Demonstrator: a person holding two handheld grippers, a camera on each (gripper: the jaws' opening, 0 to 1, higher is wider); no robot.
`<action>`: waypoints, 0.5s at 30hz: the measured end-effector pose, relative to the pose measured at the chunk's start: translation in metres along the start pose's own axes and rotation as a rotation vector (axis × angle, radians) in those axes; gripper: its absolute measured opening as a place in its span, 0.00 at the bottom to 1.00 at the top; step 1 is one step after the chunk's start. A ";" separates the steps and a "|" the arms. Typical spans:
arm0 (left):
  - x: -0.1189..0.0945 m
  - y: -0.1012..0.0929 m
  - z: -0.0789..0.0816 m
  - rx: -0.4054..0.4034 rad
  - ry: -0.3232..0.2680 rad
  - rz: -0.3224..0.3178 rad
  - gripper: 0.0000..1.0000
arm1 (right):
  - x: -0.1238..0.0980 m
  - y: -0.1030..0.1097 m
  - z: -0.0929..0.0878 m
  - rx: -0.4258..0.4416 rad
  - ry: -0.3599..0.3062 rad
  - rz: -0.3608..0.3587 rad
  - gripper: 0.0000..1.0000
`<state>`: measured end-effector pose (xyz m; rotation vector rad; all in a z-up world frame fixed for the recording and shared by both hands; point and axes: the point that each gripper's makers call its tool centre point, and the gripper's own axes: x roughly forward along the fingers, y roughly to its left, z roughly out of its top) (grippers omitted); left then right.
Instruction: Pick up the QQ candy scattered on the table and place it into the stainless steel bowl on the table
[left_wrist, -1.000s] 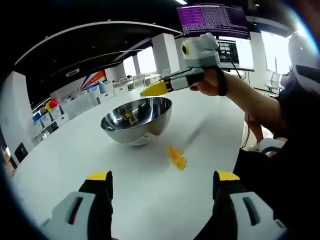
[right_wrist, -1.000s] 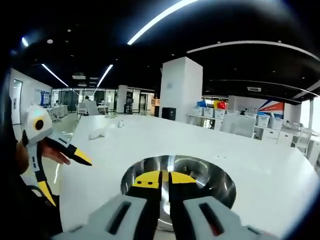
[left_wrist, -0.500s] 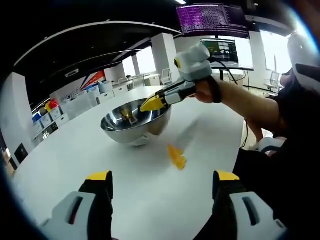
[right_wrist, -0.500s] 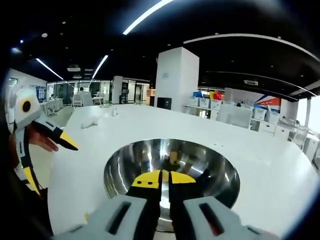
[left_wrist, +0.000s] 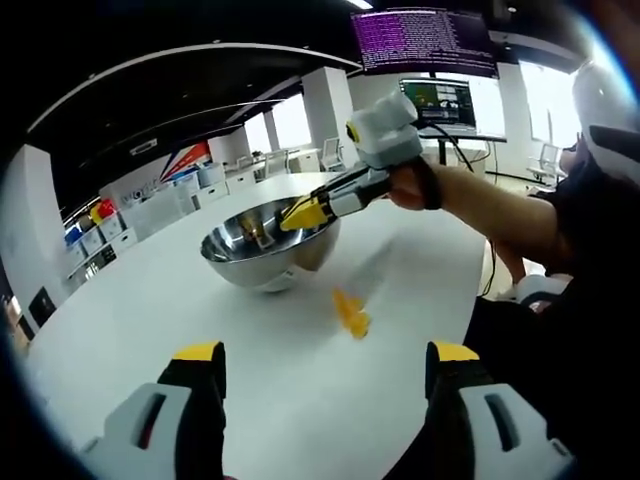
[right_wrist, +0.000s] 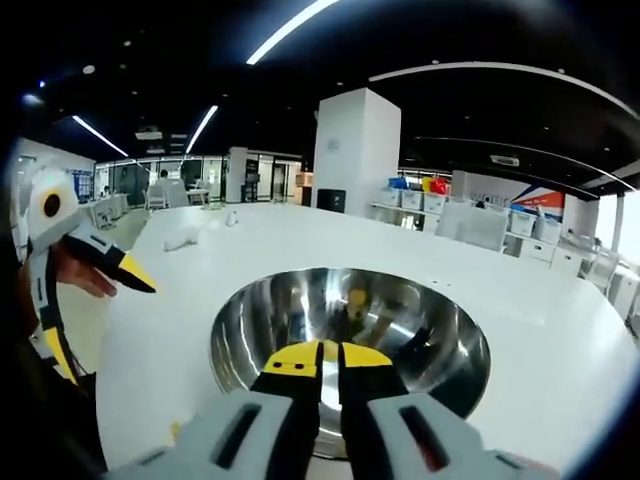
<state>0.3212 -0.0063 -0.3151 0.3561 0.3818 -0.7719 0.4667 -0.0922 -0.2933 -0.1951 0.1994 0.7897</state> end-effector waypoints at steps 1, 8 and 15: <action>0.000 0.000 0.000 0.000 -0.001 0.000 0.82 | 0.000 0.000 0.000 0.001 -0.002 0.000 0.05; 0.000 -0.001 0.001 0.000 -0.004 -0.002 0.82 | 0.000 0.001 0.001 -0.008 -0.014 -0.001 0.06; -0.001 0.000 0.001 0.005 -0.013 0.002 0.82 | 0.001 -0.001 0.002 -0.020 -0.024 0.000 0.07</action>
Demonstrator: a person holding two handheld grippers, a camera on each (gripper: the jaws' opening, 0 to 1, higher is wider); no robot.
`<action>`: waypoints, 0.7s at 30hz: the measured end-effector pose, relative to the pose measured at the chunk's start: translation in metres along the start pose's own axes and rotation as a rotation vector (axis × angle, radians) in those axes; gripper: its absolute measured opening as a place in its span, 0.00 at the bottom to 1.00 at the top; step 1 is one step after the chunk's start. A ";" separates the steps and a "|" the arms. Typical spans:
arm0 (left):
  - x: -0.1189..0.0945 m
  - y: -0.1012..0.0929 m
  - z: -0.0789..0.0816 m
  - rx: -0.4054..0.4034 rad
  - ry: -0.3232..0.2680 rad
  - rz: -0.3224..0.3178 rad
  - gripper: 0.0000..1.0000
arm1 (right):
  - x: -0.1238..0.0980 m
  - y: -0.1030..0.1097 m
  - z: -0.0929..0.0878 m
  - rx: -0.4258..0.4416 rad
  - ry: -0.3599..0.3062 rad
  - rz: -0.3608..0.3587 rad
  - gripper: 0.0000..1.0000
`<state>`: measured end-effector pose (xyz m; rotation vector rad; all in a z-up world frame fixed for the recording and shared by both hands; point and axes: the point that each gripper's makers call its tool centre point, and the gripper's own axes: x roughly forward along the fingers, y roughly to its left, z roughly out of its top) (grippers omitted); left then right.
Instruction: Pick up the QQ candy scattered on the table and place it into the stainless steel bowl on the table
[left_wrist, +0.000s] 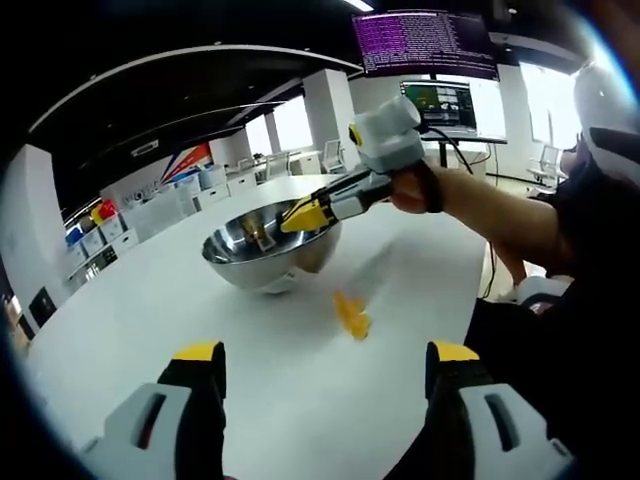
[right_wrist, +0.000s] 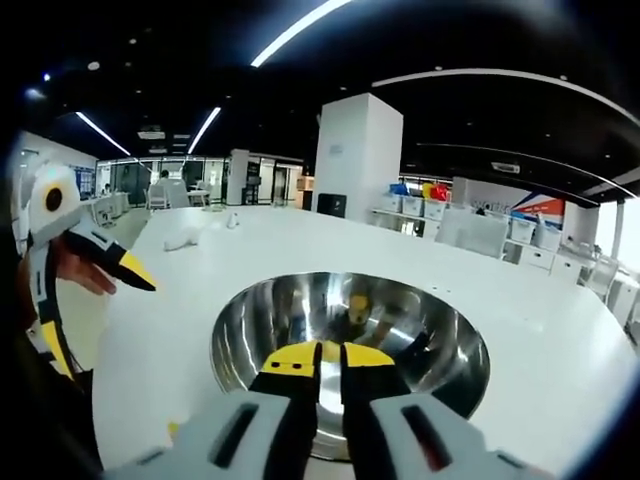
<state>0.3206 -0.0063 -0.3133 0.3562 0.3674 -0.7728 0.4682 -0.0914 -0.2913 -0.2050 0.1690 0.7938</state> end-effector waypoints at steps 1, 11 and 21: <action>0.000 0.000 0.000 0.004 -0.002 -0.001 0.82 | 0.000 0.000 0.000 0.000 -0.002 0.002 0.07; -0.002 -0.004 0.008 0.036 -0.048 -0.014 0.82 | 0.000 0.001 0.000 -0.007 -0.012 -0.001 0.10; -0.001 -0.005 0.006 0.017 -0.031 -0.015 0.82 | -0.006 -0.001 0.012 -0.031 -0.053 -0.029 0.16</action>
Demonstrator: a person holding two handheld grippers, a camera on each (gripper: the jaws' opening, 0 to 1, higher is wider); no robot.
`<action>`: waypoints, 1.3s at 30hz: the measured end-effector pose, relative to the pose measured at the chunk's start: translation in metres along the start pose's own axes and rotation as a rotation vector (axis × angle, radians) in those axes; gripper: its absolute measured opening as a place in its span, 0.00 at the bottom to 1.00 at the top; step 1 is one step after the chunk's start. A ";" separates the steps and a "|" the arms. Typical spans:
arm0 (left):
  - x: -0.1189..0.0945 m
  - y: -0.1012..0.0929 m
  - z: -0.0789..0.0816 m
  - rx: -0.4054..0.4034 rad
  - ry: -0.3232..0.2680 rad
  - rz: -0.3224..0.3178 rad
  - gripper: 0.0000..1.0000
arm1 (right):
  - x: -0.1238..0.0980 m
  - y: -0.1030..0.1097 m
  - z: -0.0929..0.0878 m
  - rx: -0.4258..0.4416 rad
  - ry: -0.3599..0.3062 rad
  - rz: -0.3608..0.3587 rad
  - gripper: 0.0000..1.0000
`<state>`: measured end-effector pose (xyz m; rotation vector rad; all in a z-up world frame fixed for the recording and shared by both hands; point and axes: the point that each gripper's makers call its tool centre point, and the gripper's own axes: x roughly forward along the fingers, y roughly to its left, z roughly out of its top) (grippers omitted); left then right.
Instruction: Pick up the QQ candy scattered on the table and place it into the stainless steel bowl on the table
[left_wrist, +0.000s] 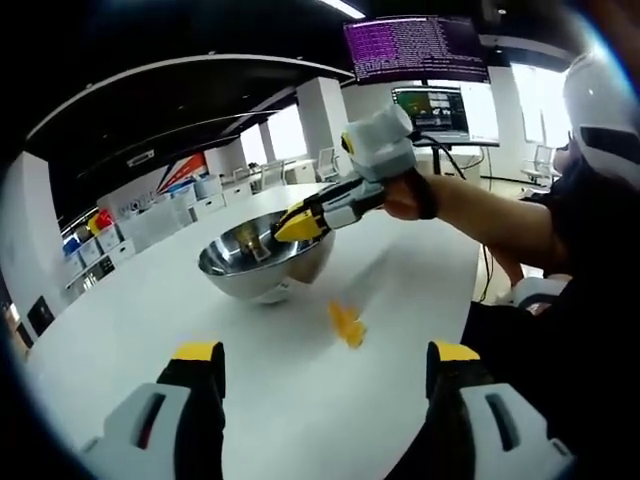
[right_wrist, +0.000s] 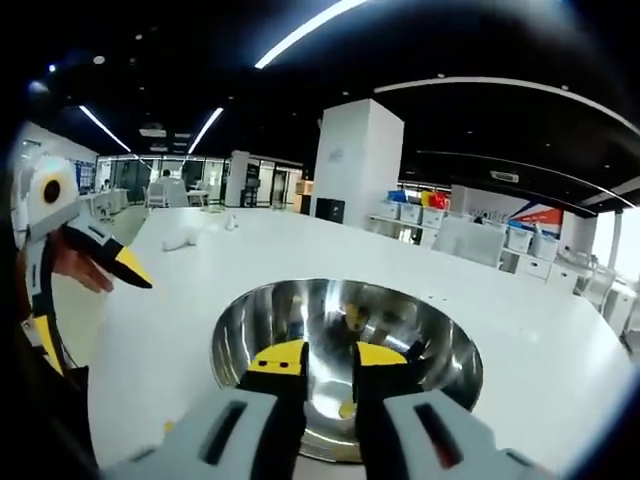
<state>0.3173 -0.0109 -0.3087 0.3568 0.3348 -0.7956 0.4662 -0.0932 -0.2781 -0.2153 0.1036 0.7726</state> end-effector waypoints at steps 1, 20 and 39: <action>0.000 0.000 0.000 0.000 0.001 -0.001 0.82 | -0.002 -0.001 0.005 0.009 -0.019 -0.002 0.16; 0.002 -0.005 0.010 -0.009 -0.032 -0.029 0.83 | -0.069 0.025 0.091 -0.059 -0.216 0.061 0.16; 0.008 -0.001 0.011 -0.019 -0.033 -0.030 0.83 | -0.081 0.049 0.024 0.001 -0.109 0.133 0.18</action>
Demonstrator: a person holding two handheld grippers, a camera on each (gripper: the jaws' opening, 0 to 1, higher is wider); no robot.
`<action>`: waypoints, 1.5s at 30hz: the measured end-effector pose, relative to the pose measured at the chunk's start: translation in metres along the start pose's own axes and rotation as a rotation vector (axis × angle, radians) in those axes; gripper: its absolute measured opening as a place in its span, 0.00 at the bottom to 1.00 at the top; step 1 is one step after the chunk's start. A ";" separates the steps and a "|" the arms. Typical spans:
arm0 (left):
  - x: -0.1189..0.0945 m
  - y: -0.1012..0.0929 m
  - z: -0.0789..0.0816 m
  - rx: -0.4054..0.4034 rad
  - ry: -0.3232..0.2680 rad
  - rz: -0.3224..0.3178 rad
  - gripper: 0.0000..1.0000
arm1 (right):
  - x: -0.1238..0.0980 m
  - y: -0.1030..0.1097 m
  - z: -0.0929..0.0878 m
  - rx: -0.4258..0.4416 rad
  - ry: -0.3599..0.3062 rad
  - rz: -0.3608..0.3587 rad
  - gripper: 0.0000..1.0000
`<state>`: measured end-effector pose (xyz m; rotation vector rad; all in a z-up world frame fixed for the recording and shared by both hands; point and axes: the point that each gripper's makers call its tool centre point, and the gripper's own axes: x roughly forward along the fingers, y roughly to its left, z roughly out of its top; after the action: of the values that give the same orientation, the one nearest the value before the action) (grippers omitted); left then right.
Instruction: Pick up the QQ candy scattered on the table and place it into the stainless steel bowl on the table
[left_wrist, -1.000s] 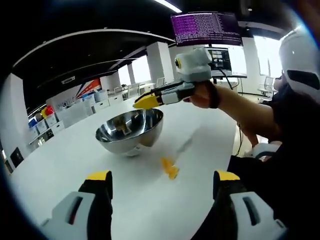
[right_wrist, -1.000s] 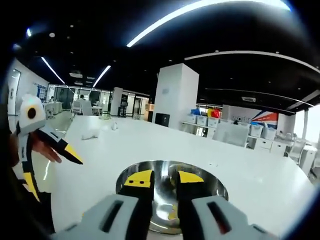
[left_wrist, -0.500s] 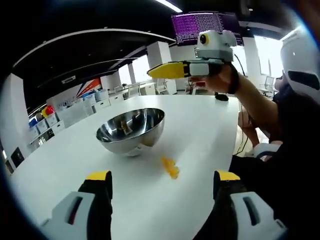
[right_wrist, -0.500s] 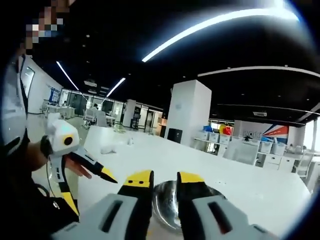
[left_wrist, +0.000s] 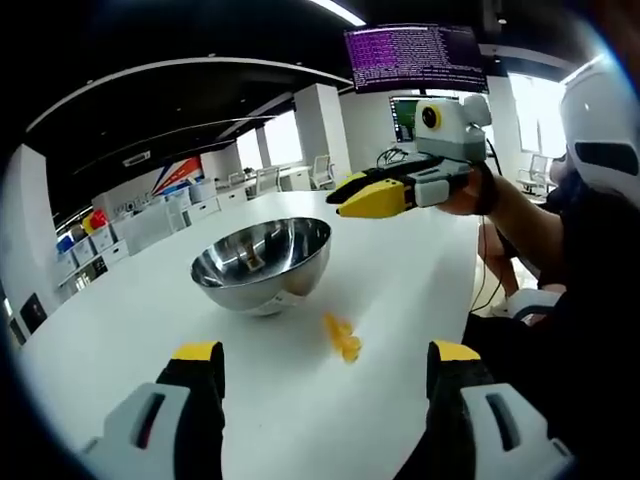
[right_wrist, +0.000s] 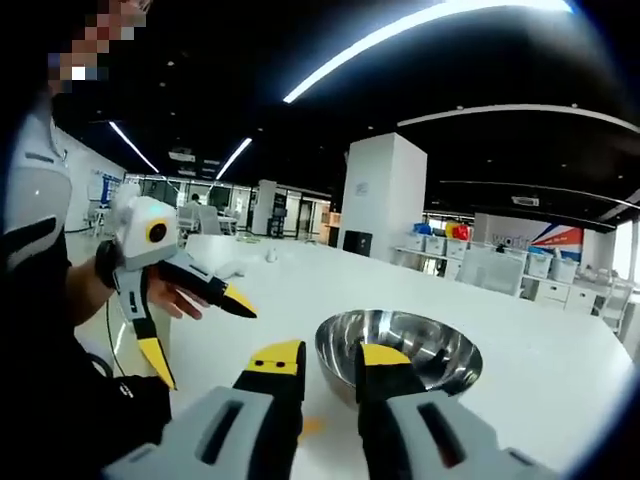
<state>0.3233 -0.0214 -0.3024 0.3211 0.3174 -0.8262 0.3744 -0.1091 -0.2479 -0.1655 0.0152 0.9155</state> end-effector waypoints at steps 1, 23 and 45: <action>0.000 0.000 -0.001 -0.001 0.003 0.001 0.83 | -0.001 0.002 -0.004 0.008 0.003 0.006 0.18; 0.005 -0.001 0.000 0.009 -0.007 -0.005 0.83 | -0.001 0.057 -0.076 0.045 0.142 0.156 0.18; 0.002 -0.001 -0.007 -0.002 0.039 -0.011 0.83 | 0.018 0.058 -0.107 0.038 0.266 0.188 0.18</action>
<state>0.3225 -0.0208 -0.3100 0.3342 0.3570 -0.8313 0.3454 -0.0760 -0.3631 -0.2527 0.2983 1.0741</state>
